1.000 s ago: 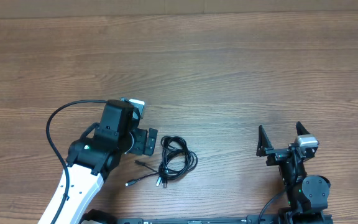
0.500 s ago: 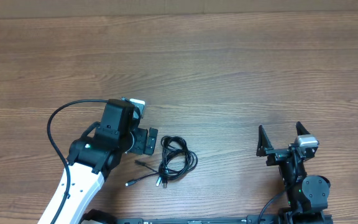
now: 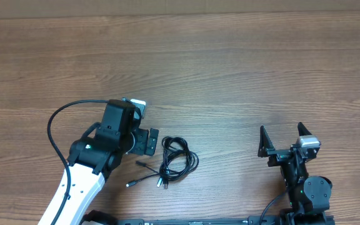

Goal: Untangle cables
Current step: 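Position the open left gripper above the cable loops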

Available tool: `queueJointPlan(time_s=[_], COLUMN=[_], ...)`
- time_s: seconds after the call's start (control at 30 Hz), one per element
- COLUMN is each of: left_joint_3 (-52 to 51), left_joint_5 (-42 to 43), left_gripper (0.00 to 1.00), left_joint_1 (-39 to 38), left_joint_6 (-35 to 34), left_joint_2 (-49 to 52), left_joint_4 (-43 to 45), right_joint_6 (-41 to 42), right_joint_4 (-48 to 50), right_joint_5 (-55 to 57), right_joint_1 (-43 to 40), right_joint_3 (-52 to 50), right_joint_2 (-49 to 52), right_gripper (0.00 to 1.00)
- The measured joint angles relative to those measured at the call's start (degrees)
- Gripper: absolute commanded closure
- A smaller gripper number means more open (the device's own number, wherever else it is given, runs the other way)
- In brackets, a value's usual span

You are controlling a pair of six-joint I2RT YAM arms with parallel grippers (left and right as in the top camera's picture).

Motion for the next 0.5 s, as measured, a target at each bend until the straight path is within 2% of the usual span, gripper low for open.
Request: queueJointPlan(time_s=[0.5], left_joint_3=[0.0], left_joint_5=[0.0], left_gripper=[0.00], left_joint_1=[0.0], left_joint_6=[0.0], left_joint_2=[0.0], left_joint_4=[0.8], right_joint_6=[0.0], right_joint_4=[0.0], right_joint_5=[0.0], right_joint_1=[0.0], right_joint_3=[0.0], right_joint_2=[0.0], right_gripper=[0.00])
